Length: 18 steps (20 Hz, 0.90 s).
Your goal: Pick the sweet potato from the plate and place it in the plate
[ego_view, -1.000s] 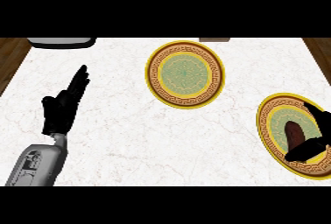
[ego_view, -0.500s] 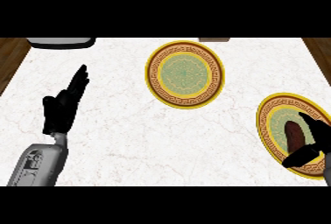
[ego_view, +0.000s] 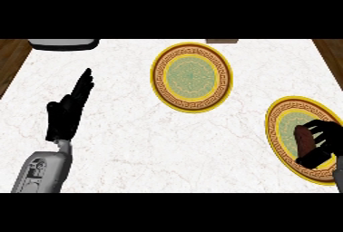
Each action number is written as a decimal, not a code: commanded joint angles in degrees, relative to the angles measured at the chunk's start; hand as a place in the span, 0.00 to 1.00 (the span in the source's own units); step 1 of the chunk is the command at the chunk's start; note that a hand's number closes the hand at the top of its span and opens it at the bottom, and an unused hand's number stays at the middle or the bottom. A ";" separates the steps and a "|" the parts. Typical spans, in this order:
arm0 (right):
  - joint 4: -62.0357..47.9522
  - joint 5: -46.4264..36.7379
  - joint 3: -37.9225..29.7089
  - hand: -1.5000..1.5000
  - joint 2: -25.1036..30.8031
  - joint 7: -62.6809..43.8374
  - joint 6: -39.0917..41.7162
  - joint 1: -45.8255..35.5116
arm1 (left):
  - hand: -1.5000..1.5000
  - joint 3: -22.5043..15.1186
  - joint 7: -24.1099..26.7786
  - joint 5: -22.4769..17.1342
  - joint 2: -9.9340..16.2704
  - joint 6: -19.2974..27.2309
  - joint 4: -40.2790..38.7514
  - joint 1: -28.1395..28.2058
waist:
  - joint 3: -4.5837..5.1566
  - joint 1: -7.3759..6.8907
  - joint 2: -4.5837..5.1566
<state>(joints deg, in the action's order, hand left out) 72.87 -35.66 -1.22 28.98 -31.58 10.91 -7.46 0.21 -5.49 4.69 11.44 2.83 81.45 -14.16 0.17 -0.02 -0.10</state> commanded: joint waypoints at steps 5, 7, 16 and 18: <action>-0.41 -3.76 -3.82 1.00 0.09 5.77 -2.44 2.34 | 0.50 0.10 -1.43 1.98 -1.60 0.29 4.13 2.07 | -0.18 0.03 0.05; -6.33 -4.60 -1.56 1.00 2.15 12.99 -2.31 -4.22 | 0.50 0.50 1.32 0.67 -0.80 -1.93 -0.24 0.94 | -0.21 -0.47 0.20; -17.31 -7.86 -0.36 1.00 4.96 35.62 -11.92 -16.58 | 0.50 0.37 0.30 0.79 -1.07 -1.68 0.78 -0.33 | -0.32 -1.64 0.44; -14.70 -6.07 -2.43 1.00 4.15 37.03 -14.74 -19.29 | 0.50 0.82 0.43 0.51 -1.23 -1.62 -0.49 -0.33 | -0.28 -1.19 0.35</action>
<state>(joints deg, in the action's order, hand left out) 58.16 -42.24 -1.47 33.27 -0.23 2.19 -23.01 0.73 -5.33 5.47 10.21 1.38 81.03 -15.02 -0.13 -1.49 0.36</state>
